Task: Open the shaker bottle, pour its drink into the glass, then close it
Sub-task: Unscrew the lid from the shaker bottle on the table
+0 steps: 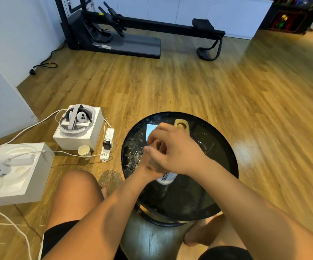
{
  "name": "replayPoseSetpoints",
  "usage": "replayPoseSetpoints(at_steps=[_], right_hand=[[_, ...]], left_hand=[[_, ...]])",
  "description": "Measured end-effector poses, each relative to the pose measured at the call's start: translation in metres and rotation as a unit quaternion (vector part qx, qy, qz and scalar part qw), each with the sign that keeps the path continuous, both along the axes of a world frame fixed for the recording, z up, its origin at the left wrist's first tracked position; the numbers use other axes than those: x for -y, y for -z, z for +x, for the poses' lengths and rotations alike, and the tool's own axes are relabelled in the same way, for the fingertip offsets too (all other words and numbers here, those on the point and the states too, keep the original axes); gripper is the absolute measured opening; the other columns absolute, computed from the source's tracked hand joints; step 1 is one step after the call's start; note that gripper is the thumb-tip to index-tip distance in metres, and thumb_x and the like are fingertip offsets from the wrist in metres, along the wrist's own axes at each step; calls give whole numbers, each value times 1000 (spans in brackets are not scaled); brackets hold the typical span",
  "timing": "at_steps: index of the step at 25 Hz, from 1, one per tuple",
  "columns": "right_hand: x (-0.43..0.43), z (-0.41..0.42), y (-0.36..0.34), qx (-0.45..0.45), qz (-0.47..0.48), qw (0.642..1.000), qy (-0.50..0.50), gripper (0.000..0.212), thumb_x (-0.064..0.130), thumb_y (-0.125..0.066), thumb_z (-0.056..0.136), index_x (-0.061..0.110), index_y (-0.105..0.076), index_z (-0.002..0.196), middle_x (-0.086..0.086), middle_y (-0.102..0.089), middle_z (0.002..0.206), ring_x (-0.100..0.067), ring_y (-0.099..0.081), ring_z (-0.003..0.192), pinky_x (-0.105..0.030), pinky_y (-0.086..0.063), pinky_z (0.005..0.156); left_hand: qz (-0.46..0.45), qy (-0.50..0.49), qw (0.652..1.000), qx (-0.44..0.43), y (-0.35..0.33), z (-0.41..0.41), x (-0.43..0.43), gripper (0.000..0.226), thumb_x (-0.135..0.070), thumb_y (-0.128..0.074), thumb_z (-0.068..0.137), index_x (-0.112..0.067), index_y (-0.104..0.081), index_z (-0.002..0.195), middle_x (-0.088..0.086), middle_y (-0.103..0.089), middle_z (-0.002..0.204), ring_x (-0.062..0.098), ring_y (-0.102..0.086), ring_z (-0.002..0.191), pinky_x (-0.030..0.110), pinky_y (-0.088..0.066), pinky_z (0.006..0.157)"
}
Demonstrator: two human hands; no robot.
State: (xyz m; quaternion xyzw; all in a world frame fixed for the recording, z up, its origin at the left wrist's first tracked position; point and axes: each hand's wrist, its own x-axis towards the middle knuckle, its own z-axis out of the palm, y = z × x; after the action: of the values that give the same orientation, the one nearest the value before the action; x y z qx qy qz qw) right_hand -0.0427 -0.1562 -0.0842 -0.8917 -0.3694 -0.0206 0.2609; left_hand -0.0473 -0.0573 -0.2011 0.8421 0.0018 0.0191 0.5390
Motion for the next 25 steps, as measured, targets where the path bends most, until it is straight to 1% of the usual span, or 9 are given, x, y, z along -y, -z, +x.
replayPoseSetpoints(at_steps=[2,4,7,12,14,17,19,21,25], right_hand=[[6,6,-1,37,25,995,84,30,43,-58,88,18,-66,102,2,-57,107,-19,-57,90,-40,-50,77],[8,17,-2,67,-106,977,174,47,55,-49,89,22,-61,121,-2,-54,126,-24,-50,115,-44,-43,97],[7,24,2,69,-209,964,152,59,60,-49,86,24,-54,132,-5,-54,128,-26,-43,122,-42,-32,107],[-1,15,-6,20,-54,997,54,43,46,-59,84,26,-61,122,7,-67,98,-16,-59,98,-35,-47,80],[-2,7,-6,-6,-8,1000,8,34,38,-61,85,24,-65,116,9,-69,82,-11,-62,79,-34,-51,70],[5,7,-4,-2,54,998,31,31,34,-60,87,21,-67,114,5,-70,93,-12,-63,85,-35,-52,76],[9,16,-3,28,-30,993,109,45,50,-50,91,25,-59,127,3,-63,122,-17,-55,113,-43,-43,100],[11,20,2,20,-153,979,132,60,63,-38,91,28,-47,139,1,-54,137,-20,-42,131,-48,-19,117],[12,21,0,3,-132,988,85,61,66,-41,88,31,-47,138,2,-62,124,-19,-47,126,-50,-5,118]], left_hand=[[32,4,999,-2,-8,2,0,55,-51,-65,58,-34,-42,105,-16,-55,96,13,-59,96,22,-53,83],[16,-3,999,-34,-10,1,0,77,-65,-75,39,-51,-36,105,-18,-60,95,5,-65,90,18,-48,64],[-12,-8,999,-44,-11,-4,0,93,-65,-82,33,-51,-32,111,-18,-62,104,-4,-62,94,11,-46,63],[-34,21,999,-35,-11,-2,3,95,-53,-74,56,-19,-37,137,-4,-57,121,19,-59,111,15,-49,88],[-43,-6,997,-71,1,-4,-2,86,-17,-84,74,-8,-39,146,12,-55,140,29,-54,128,-2,-42,80],[-38,-32,997,-65,7,-2,-4,84,-15,-92,66,-37,-44,132,-20,-60,117,14,-63,115,-4,-41,64],[-18,-20,997,-66,-3,2,0,93,-50,-90,45,-36,-43,124,-24,-61,101,0,-64,98,7,-45,65],[-47,-28,995,-86,-3,5,2,102,-43,-93,43,-25,-45,131,-5,-68,108,17,-68,101,19,-52,71],[-52,-32,997,-52,6,3,0,101,-47,-91,44,-25,-42,130,-2,-69,114,15,-69,104,28,-57,86]])
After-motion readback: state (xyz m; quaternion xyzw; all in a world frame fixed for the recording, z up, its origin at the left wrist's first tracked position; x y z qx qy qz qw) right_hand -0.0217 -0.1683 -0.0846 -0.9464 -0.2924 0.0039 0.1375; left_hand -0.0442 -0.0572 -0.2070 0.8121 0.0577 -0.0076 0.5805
